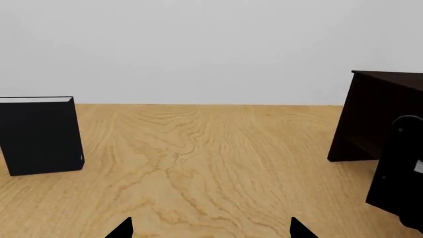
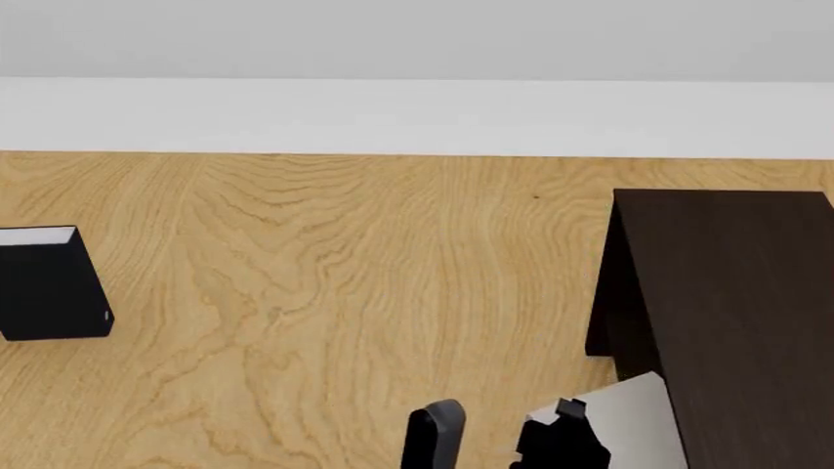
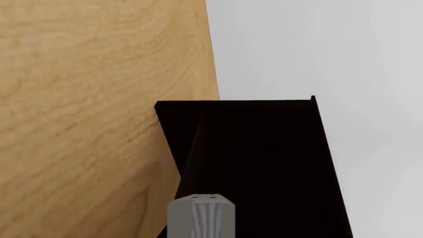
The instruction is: Pick up the book on the right and place it on the cabinet shelf.
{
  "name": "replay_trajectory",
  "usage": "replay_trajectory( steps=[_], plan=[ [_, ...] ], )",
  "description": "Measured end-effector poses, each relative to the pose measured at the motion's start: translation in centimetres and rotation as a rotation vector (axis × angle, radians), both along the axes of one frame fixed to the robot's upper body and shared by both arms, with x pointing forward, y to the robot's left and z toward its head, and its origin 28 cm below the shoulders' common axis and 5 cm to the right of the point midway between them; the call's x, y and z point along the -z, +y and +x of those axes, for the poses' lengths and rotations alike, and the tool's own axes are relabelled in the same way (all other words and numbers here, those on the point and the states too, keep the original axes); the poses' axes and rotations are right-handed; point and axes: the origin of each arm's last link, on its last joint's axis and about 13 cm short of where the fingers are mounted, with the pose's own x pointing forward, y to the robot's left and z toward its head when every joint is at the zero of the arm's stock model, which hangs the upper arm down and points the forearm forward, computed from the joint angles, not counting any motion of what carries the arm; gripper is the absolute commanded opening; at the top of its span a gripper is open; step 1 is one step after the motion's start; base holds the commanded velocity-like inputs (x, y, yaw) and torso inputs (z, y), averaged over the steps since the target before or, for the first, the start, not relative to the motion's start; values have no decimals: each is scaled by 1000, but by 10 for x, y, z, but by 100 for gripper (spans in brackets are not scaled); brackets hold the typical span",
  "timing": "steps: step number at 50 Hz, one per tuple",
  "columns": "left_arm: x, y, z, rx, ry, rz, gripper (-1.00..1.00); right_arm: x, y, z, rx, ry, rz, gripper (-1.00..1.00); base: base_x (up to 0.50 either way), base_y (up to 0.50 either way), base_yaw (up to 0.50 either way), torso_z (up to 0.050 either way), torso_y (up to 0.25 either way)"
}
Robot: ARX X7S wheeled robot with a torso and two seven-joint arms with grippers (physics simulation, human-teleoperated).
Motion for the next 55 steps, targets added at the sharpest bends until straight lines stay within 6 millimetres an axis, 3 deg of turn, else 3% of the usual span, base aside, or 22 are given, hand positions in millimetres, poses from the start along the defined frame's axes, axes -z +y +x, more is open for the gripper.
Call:
replay_trajectory(
  steps=[31,55],
  plan=[
    [0,0,0,-4,-2,3,100,8,2,46,159,-25,39,-100,0,0,0,0,1],
    [1,1,0,-4,-2,2,100,21,5,58,136,-39,-19,-100,0,0,-2,0,0]
  ],
)
